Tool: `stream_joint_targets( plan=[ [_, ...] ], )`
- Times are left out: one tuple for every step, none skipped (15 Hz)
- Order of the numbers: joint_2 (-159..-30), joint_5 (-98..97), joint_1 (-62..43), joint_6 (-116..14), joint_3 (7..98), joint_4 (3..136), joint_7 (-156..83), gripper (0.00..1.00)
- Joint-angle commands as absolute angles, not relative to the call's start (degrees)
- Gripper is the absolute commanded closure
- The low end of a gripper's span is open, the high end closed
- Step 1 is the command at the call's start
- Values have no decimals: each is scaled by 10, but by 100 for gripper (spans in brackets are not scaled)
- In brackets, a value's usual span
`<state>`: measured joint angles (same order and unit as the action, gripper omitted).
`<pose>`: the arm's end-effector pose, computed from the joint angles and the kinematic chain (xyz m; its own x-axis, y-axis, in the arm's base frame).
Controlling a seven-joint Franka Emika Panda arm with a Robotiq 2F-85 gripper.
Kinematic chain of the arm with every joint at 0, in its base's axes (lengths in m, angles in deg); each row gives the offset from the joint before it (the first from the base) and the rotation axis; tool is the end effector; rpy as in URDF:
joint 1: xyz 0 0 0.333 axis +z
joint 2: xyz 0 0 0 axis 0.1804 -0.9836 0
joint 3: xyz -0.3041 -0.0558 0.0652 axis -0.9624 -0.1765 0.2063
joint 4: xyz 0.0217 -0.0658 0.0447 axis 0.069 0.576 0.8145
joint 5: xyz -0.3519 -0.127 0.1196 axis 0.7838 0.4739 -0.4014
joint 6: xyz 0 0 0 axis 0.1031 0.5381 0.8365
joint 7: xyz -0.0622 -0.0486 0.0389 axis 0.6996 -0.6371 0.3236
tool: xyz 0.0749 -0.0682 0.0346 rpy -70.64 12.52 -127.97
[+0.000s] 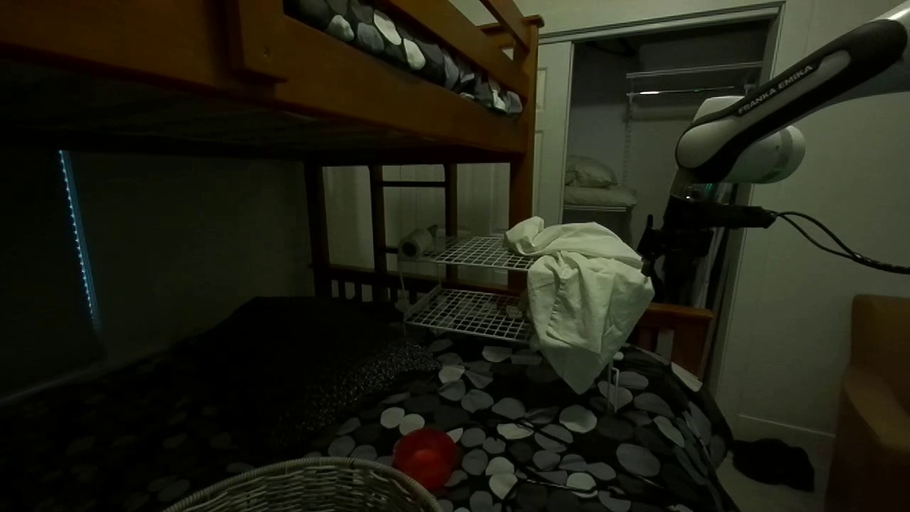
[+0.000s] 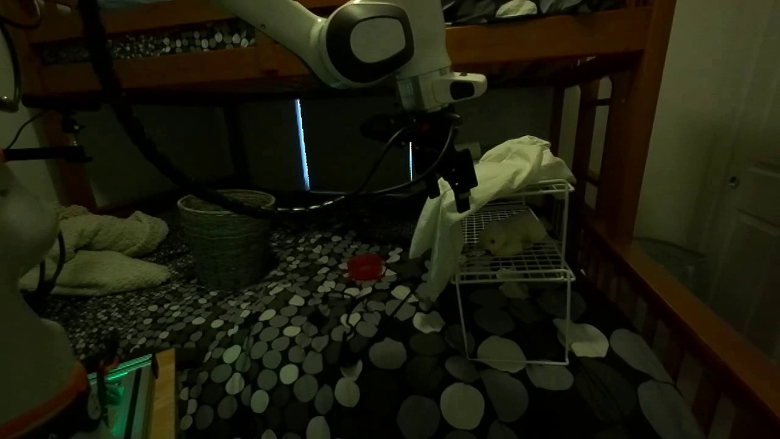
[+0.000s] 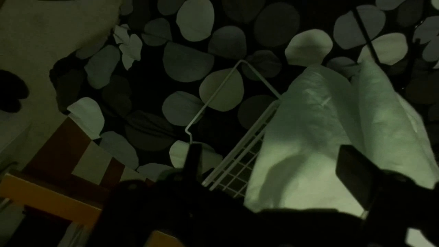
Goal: Pick up the white bedsheet and put it on the bed
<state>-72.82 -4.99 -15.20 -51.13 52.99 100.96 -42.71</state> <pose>0.5379 -0.0774 0.4643 0.9531 -0.1320 0.2725 -0.1301 -0.9912 -0.0254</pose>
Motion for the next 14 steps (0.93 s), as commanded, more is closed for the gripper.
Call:
stream_joint_targets(
  plan=[
    [-767, -124, -148, -526, 518, 975, -440, 0],
    [-776, -141, -148, -528, 518, 967, -440, 0],
    [-785, -155, -148, -529, 519, 956, -440, 0],
    [-794, -165, -149, -529, 521, 948, -438, 0],
    [-800, -170, -149, -531, 522, 942, -436, 25],
    [-805, -176, -150, -530, 523, 938, -436, 26],
    [-811, -182, -151, -530, 523, 932, -437, 32],
    [-814, -185, -152, -530, 524, 929, -437, 42],
    [-818, -188, -153, -530, 524, 927, -437, 50],
    [-820, -190, -153, -530, 524, 925, -437, 58],
    [-821, -192, -154, -530, 524, 924, -438, 65],
    [-823, -193, -154, -530, 524, 922, -438, 72],
    [-823, -195, -154, -529, 525, 921, -438, 81],
    [-822, -197, -154, -529, 525, 921, -437, 88]
  ],
)
